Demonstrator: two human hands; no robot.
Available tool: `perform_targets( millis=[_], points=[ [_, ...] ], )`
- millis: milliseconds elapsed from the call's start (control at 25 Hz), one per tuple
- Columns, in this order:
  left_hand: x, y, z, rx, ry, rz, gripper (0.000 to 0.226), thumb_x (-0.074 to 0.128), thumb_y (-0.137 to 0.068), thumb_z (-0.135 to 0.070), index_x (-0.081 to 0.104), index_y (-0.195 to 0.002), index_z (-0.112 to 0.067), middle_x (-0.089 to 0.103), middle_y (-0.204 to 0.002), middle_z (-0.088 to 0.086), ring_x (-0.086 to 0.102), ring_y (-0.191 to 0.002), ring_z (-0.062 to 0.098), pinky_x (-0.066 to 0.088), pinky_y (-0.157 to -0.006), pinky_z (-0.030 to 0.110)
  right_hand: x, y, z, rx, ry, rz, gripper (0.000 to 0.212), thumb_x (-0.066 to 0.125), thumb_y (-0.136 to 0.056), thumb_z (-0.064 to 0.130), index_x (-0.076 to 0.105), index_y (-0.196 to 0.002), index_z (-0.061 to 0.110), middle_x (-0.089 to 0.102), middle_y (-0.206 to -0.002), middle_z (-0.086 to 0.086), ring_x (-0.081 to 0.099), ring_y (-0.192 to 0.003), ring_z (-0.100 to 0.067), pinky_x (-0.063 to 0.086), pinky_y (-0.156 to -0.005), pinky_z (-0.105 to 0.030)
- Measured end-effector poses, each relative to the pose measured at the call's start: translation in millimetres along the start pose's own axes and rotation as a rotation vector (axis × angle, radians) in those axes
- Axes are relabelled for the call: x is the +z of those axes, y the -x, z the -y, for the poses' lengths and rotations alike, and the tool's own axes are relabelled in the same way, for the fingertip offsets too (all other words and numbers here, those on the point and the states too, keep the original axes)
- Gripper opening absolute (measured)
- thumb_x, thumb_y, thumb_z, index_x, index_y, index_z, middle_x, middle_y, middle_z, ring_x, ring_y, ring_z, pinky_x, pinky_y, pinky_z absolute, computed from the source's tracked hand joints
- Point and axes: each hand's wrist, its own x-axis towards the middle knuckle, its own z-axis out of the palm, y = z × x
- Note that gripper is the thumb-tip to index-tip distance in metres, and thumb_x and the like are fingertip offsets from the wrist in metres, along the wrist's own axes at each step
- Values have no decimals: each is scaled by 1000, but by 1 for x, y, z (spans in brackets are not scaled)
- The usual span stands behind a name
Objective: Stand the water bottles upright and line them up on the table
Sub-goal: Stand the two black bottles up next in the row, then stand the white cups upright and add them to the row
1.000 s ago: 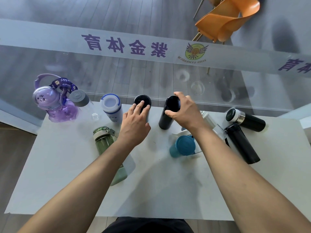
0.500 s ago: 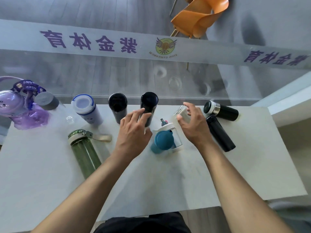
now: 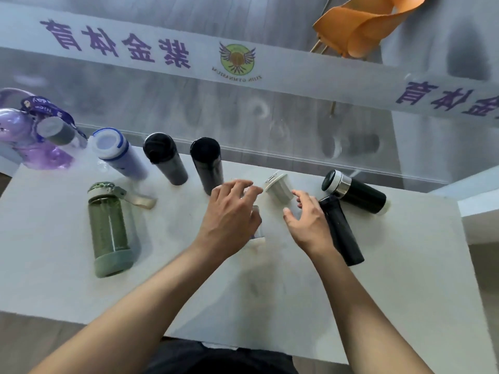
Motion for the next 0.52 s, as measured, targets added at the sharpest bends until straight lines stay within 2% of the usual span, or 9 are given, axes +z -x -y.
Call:
perform_targets(
  millis=[120,240,360,440,520],
  points=[
    [29,-9,-27,-38,-73,92,44,59,-85,-23,59,-128,-17,55,-137,10,49,-127,34,39,-102,46,-4,-19,-15,-34,-2,77,49,61,-91,31,50,-139,25,54,-128,-4,57,-118,-21,44,-100,-33],
    [65,-20,-40,-164,-150,290,55,53,-92,-21,38,-145,-20,29,-156,11,23,-145,35,24,-115,47,-6,-37,-28,-79,19,123,49,63,-89,31,51,-137,22,55,-126,-7,57,-117,-25,44,-100,-34],
    [103,-29,-35,-243,-262,340,65,50,-90,-7,27,-150,-18,9,-163,18,4,-151,38,17,-118,48,-6,-59,-35,-98,49,131,55,65,-88,34,49,-139,22,55,-127,-8,57,-119,-28,45,-103,-38],
    [121,-34,-30,-321,-270,338,68,51,-92,-6,22,-152,-17,6,-163,22,2,-151,40,16,-119,48,-4,-78,-35,-94,89,140,63,67,-86,40,45,-142,22,54,-131,-10,54,-123,-30,44,-105,-41],
    [133,-37,-27,-379,-291,360,70,55,-92,-14,20,-153,-15,10,-161,25,6,-150,42,15,-119,49,0,-97,-31,-78,153,176,75,70,-84,48,38,-146,23,51,-135,-12,51,-127,-33,42,-107,-42]
  ],
)
